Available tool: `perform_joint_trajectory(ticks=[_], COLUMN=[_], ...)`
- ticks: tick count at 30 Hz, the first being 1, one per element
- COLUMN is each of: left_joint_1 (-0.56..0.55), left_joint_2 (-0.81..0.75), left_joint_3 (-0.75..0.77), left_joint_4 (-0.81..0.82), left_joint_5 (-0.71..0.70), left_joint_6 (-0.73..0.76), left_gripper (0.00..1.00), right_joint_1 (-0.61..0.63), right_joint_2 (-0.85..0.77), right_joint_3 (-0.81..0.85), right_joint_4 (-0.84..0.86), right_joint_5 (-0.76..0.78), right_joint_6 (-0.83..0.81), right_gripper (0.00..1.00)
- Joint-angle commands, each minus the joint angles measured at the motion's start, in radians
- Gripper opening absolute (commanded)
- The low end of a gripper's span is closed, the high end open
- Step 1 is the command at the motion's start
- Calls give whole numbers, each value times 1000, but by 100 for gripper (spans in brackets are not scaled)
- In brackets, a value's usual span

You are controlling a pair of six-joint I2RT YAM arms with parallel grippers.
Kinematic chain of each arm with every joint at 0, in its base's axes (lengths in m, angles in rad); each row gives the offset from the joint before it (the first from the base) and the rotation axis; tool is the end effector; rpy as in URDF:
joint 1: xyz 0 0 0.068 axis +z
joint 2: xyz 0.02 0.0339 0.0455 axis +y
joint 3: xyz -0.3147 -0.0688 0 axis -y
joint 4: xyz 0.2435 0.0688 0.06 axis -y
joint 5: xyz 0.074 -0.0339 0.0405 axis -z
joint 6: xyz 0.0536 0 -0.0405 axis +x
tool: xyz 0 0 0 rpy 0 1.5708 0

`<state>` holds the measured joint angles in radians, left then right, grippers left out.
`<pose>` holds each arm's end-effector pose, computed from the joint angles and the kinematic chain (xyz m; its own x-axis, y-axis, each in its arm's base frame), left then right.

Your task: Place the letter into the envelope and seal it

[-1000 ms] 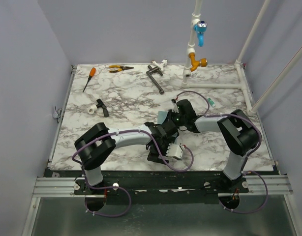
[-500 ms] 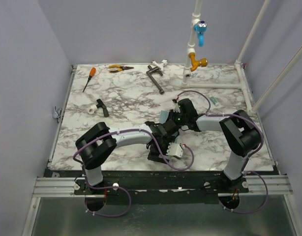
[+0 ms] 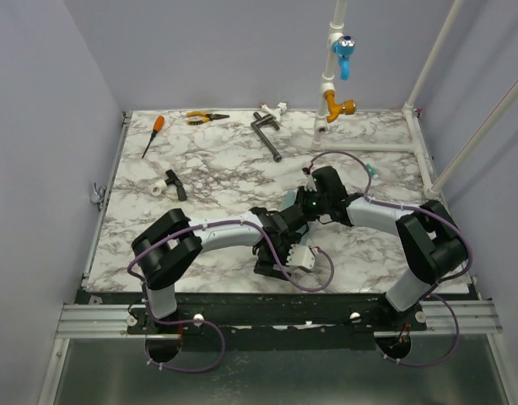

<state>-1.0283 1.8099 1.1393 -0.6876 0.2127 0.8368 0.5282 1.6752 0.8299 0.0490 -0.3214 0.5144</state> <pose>0.1706 -0.3050 0.1914 0.3006 0.9071 -0.2945 0.9508 -0.3091 0.0184 0.2908 0.1893 0.1949 -0.8666 0.0348 -0.4978 -0.2787 0.7937 0.5407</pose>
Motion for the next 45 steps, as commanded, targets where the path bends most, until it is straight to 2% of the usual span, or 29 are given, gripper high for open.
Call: perform_joint_trajectory(ticks=[1, 12, 23, 33, 39, 45], left_joint_1=[17, 16, 17, 19, 52, 108], left_joint_2=[118, 121, 124, 123, 101, 3], left_joint_3=[-66, -63, -58, -58, -54, -20], left_joint_4=[-41, -48, -52, -53, -53, -116], left_joint_5=[-45, -41, -38, -39, -48, -18], left_joint_6=[-7, -5, -6, -7, -9, -7], left_gripper=[92, 92, 92, 92, 92, 93], right_joint_1=[-4, -42, -43, -43, -43, -42], right_joint_2=[-48, 69, -50, 157, 196, 209], right_joint_3=[28, -33, 34, -11, 6, 58], right_joint_4=[-95, -30, -102, 6, 8, -15], right_joint_5=[40, 90, 107, 40, 38, 64], right_joint_6=[-43, -45, -63, -51, -53, -67], right_gripper=[1, 1, 1, 1, 0, 1])
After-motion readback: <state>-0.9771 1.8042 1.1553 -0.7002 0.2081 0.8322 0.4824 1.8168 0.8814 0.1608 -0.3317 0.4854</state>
